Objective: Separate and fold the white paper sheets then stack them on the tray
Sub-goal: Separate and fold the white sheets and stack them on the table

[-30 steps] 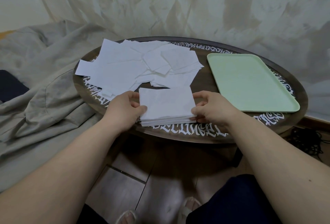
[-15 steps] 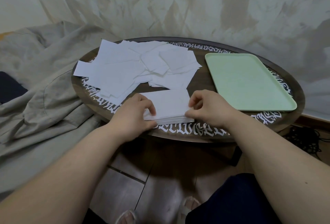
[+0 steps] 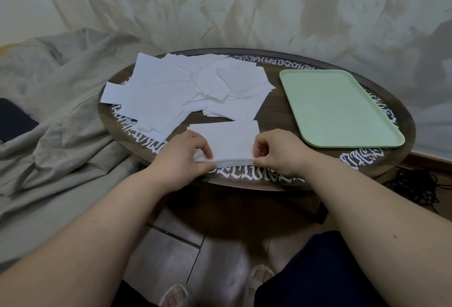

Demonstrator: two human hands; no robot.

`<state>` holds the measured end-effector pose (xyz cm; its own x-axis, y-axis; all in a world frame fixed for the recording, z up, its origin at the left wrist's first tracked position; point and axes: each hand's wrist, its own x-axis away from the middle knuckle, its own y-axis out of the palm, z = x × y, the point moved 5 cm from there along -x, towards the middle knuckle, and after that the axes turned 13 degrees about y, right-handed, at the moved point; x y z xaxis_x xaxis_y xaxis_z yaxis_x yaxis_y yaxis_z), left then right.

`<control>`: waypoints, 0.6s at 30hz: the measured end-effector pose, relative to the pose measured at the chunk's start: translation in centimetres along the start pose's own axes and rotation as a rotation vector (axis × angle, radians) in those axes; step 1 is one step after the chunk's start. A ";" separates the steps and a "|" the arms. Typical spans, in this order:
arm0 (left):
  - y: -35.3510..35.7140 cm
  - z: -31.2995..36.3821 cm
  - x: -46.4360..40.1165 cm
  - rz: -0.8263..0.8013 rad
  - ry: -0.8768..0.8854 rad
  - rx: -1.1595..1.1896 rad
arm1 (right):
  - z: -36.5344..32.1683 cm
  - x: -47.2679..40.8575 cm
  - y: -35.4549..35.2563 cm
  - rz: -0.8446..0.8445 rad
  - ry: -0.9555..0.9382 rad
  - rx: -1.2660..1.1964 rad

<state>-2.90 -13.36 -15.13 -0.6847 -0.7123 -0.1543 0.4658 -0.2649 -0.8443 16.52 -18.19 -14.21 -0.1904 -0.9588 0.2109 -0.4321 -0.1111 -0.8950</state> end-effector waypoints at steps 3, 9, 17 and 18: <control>-0.3 -0.2 -0.2 0.090 -0.008 0.050 | -0.1 0.0 -0.4 0.041 0.002 -0.038; -0.1 -1.5 -0.4 0.057 0.013 -0.119 | -1.1 -0.9 -0.1 0.135 -0.105 0.094; 0.9 -2.5 -0.1 -0.152 -0.048 -0.164 | 0.8 -1.6 1.9 -0.106 0.015 0.112; 0.9 -2.4 -0.1 -0.159 -0.053 -0.157 | 0.7 -1.6 2.0 -0.107 0.014 0.107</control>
<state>-3.76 -11.94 -17.12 -0.7102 -0.7039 0.0106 0.2586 -0.2749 -0.9260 16.60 -17.10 -16.67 -0.1608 -0.9363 0.3123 -0.3539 -0.2406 -0.9038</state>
